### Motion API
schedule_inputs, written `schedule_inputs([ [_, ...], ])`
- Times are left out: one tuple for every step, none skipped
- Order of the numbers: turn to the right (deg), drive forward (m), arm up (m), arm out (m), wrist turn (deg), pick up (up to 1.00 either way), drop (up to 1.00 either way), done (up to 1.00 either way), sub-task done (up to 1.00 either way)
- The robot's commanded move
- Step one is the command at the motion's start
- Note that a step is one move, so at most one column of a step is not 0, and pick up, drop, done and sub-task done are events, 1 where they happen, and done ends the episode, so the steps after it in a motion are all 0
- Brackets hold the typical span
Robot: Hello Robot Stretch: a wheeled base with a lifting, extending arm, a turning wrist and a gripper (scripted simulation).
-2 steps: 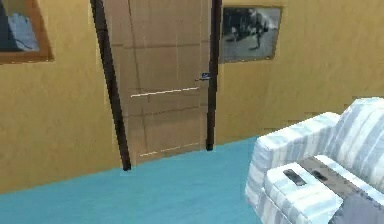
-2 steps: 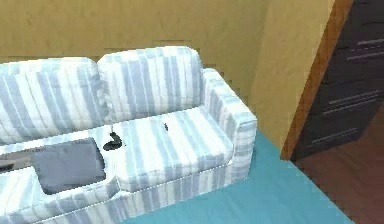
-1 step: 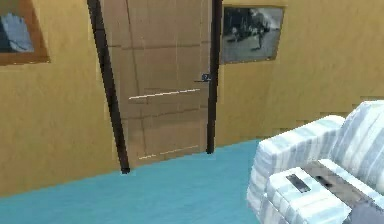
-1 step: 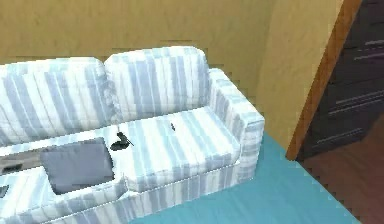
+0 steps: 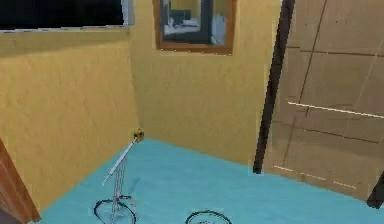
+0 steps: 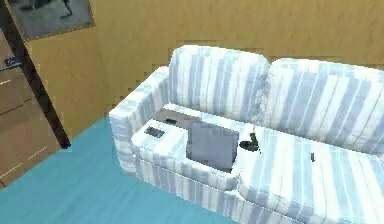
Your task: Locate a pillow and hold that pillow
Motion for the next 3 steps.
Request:
schedule_inputs([
  [-36.0,0.0,0.0,0.0,0.0,0.0,0.0,0.0,0.0],
  [0.0,0.3,0.0,0.0,0.0,0.0,0.0,0.0,0.0],
  [-27.0,0.0,0.0,0.0,0.0,0.0,0.0,0.0,0.0],
])
